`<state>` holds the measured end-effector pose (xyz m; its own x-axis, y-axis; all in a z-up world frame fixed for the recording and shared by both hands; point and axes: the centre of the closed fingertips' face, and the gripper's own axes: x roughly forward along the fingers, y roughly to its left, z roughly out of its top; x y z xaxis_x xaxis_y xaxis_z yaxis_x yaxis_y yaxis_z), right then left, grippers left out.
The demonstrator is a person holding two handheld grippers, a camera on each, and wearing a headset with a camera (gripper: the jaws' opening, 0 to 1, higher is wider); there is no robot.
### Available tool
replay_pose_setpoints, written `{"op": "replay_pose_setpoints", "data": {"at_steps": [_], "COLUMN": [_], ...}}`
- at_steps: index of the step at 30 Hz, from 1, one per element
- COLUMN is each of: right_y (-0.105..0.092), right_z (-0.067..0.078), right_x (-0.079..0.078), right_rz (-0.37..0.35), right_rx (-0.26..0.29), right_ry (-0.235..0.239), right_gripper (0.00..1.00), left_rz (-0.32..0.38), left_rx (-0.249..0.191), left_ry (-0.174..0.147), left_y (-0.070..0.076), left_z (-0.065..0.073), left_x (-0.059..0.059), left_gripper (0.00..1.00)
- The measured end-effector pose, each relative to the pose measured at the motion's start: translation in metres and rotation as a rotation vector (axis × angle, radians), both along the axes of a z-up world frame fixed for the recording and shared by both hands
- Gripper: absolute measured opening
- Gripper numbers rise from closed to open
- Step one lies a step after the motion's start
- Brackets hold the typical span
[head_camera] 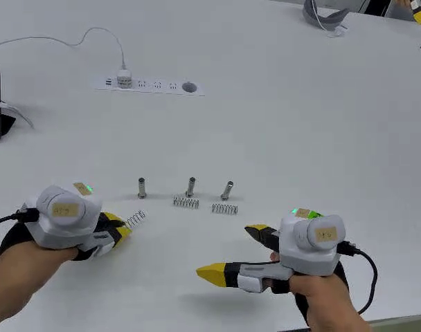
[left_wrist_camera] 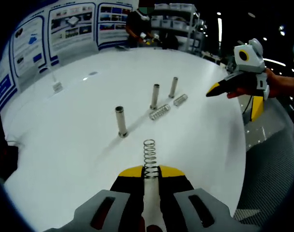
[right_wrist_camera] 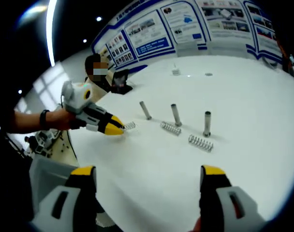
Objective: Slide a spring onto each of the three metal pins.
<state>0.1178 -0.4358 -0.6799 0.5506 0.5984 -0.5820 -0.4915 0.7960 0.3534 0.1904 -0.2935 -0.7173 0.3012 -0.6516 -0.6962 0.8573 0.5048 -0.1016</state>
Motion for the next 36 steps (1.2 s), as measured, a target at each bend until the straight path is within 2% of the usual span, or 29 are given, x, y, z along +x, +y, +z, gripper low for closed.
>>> {"op": "replay_pose_setpoints", "data": {"at_steps": [4,9,16,18,25,36], "right_y": [0.004,0.011,0.019,0.021,0.026,0.024], "right_z": [-0.001,0.005,0.008,0.009,0.007,0.009], "right_x": [-0.001,0.001,0.003,0.003,-0.002,-0.003], "right_rz": [0.010,0.012,0.019,0.024,0.034,0.019], "right_rx": [-0.001,0.033,0.052,0.059,0.086,0.119], "right_ry": [0.004,-0.003,-0.007,-0.011,-0.005,-0.006], "right_gripper": [0.90,0.89,0.88,0.87,0.84,0.80], "left_rz": [0.004,0.003,-0.012,-0.026,-0.059,-0.121], "left_rx": [-0.026,-0.039,-0.051,-0.070,-0.080,-0.086], "left_ry": [-0.002,-0.007,-0.013,-0.014,-0.019,-0.008], "left_y": [0.000,-0.001,-0.007,-0.011,-0.023,-0.042], "left_z": [0.006,0.011,0.021,0.022,0.030,0.029], "left_x": [-0.002,-0.005,-0.013,-0.014,-0.025,-0.041], "left_gripper": [0.10,0.10,0.10,0.10,0.10,0.10]}}
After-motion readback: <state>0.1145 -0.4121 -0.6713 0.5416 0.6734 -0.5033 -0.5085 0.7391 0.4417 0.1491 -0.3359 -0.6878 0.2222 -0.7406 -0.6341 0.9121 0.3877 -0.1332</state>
